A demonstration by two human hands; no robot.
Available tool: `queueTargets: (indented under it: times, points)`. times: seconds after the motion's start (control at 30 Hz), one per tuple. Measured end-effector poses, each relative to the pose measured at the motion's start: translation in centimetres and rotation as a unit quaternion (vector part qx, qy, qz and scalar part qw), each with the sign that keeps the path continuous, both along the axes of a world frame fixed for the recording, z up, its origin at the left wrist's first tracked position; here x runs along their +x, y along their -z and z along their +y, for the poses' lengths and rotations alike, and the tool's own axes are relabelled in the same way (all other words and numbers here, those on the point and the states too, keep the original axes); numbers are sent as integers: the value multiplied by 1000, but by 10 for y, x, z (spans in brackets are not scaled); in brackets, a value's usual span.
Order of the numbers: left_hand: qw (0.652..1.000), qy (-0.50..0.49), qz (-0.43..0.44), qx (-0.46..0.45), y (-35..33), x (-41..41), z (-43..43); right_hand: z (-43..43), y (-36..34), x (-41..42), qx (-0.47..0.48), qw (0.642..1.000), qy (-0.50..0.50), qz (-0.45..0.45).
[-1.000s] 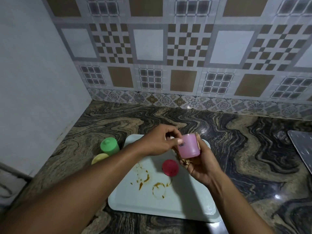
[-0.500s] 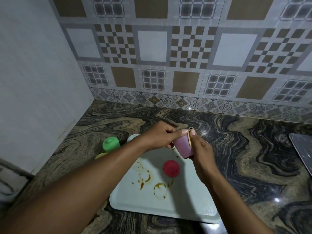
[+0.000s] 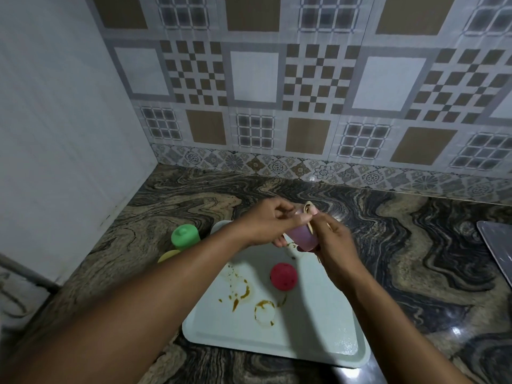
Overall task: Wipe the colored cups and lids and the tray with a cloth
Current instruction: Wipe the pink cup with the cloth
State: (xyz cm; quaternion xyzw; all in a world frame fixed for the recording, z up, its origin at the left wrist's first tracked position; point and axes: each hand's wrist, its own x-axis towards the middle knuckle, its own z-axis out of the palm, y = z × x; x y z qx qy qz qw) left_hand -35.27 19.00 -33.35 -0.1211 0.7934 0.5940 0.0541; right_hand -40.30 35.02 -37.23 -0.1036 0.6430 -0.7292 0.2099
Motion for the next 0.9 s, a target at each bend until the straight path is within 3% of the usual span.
queueTargets:
  times: [0.1, 0.23, 0.27, 0.37, 0.47, 0.67, 0.8, 0.9]
  points:
    - [999, 39, 33, 4, 1, 2, -2, -3, 1, 6, 6, 1000, 3, 10]
    - [996, 64, 27, -53, 6, 8, -6, -4, -1, 11, -48, 976, -47, -206]
    - [995, 75, 15, -69, 6, 9, -7, -4, 1, 11, -57, 973, -60, -214]
    - [994, 87, -19, -66, -2, 10, -9, -7, -1, 10, -34, 990, -32, -133]
    - [995, 78, 15, -55, -8, 8, -10, -10, -6, 7, -18, 997, -10, -72]
    - [991, 89, 56, -77, 0, 12, -13, -11, -6, 8, -4, 987, -39, -155]
    - [999, 36, 0, -17, -2, 9, -10, -16, -7, 11, 9, 998, 51, -23]
    - [999, 23, 39, 2, 0, 8, -12, -19, -8, 15, 6, 998, 62, 5]
